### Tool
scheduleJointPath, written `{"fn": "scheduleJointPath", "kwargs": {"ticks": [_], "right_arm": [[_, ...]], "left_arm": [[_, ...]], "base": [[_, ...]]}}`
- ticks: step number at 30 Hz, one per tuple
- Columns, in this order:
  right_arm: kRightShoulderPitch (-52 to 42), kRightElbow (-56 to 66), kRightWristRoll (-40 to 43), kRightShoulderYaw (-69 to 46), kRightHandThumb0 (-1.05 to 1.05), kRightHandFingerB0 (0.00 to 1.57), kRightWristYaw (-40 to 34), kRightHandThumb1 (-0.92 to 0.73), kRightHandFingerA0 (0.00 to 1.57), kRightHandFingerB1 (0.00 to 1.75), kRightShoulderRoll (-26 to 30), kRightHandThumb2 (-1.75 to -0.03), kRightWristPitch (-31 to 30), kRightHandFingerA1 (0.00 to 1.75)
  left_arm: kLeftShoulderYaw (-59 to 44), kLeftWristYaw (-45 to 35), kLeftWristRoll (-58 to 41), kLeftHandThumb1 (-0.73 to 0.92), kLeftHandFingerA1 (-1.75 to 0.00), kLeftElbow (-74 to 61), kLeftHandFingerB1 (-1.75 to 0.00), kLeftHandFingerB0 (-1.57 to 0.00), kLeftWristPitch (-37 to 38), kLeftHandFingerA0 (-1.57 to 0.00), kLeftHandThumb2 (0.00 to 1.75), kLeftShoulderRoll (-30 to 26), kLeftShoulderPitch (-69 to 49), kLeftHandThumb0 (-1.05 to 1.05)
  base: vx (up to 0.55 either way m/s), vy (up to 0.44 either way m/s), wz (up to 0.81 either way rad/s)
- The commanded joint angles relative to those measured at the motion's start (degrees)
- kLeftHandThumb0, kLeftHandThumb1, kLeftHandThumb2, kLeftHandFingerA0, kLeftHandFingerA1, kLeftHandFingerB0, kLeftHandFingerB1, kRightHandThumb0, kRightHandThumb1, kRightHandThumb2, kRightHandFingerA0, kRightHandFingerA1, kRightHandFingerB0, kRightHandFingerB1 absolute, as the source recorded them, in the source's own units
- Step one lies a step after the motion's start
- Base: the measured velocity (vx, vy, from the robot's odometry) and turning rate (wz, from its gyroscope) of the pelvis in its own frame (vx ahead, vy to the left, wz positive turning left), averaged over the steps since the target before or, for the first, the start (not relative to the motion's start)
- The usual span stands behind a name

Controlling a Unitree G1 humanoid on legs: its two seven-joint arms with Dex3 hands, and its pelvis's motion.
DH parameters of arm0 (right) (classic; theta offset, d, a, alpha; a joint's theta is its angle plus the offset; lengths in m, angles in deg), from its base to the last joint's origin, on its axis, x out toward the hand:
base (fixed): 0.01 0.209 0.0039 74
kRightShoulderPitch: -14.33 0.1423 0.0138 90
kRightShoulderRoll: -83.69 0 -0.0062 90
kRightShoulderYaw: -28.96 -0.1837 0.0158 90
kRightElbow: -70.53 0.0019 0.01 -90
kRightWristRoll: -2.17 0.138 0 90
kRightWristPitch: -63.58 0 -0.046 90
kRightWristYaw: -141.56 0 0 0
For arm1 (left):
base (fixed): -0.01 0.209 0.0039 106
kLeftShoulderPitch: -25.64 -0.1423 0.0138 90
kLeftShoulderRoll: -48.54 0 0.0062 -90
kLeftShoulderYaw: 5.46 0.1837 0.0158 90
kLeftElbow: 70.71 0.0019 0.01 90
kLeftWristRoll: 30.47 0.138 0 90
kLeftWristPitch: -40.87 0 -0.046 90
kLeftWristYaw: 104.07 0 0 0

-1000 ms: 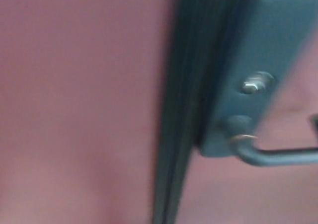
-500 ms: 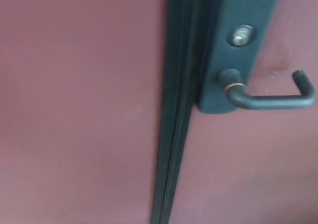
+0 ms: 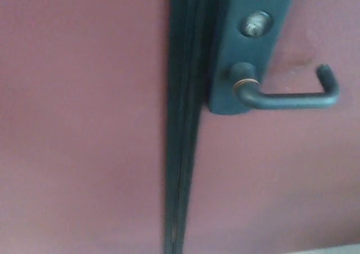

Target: The robot walks towards the door handle and put its right hand on it and twist the handle

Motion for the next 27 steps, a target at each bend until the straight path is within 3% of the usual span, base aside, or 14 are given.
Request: {"fn": "scheduleJointPath", "kwargs": {"ticks": [1, 14, 27], "right_arm": [[-0.6, -0.2, 0.4, -0.1, -0.29, 0.44, 0.6, -0.73, 0.52, 0.38, -0.3, -0.62, -0.7, 0.42], [0.0, -0.1, 0.0, 0.8, -0.29, 0.45, 0.6, -0.73, 0.53, 0.38, -0.2, -0.62, -1.1, 0.43], [-0.3, -0.1, 0.4, 0.5, -0.29, 0.47, 1.6, -0.73, 0.56, 0.39, -0.5, -0.61, -1.4, 0.44]], "left_arm": [[-0.1, -0.1, 0.0, 0.65, -0.49, -0.1, -0.41, -0.49, -0.1, -0.65, 0.59, -0.5, -0.6, -0.13], [0.3, -0.2, 0.2, 0.65, -0.48, -0.5, -0.41, -0.49, -0.4, -0.63, 0.59, -0.7, -0.1, -0.13], [0.9, 0.3, 0.8, 0.65, -0.48, 0.1, -0.41, -0.48, -0.3, -0.64, 0.59, -0.8, -0.1, -0.13]], "base": [[-0.26, 0.042, 0.02], [-0.03, 0.115, 0.01], [-0.02, -0.108, -0.03]]}}
